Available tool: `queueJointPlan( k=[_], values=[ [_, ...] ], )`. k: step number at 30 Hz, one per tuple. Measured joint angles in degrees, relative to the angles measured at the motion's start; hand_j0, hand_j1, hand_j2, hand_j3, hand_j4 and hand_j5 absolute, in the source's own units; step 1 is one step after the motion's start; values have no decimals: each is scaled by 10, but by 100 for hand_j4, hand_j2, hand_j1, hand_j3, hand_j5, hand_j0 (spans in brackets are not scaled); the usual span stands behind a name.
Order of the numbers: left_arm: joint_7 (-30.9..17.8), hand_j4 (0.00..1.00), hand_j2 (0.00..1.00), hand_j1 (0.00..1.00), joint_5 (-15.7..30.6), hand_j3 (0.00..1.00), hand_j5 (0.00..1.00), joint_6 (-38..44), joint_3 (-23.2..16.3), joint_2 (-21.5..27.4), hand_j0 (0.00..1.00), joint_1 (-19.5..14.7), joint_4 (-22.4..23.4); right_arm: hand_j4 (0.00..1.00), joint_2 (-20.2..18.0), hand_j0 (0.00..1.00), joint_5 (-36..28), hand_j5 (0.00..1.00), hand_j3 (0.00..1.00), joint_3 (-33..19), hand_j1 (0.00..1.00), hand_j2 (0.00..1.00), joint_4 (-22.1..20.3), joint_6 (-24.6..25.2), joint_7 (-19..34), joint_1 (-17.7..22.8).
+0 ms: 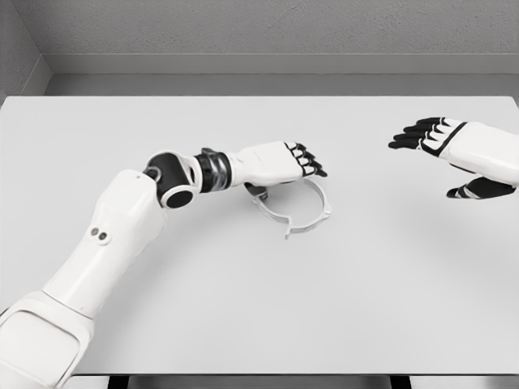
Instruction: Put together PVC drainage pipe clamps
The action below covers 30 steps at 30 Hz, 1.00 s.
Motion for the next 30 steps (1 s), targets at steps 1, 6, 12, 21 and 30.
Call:
queueJointPlan(
  k=[1, 6, 12, 21, 30],
  values=[
    [0, 100, 100, 100, 0, 100, 100, 0, 0, 2, 100, 1, -3, 100, 0, 100, 0, 100, 100, 0, 100, 100, 0, 0, 0, 0],
    [0, 100, 100, 100, 1, 100, 100, 0, -1, 14, 100, 1, -9, 100, 0, 100, 0, 100, 100, 0, 100, 100, 0, 0, 0, 1],
    [1, 100, 100, 100, 5, 100, 100, 1, -1, 35, 100, 2, -12, 100, 0, 100, -2, 100, 100, 0, 100, 100, 0, 0, 0, 1],
    [0, 100, 100, 100, -1, 100, 100, 0, 0, 49, 100, -5, -31, 100, 2, 100, -3, 100, 100, 1, 100, 100, 0, 1, -1, 1],
    [-1, 100, 100, 100, 0, 100, 100, 0, 93, 34, 100, 0, -38, 100, 8, 100, -3, 100, 100, 3, 100, 100, 0, 0, -1, 0]
  ],
)
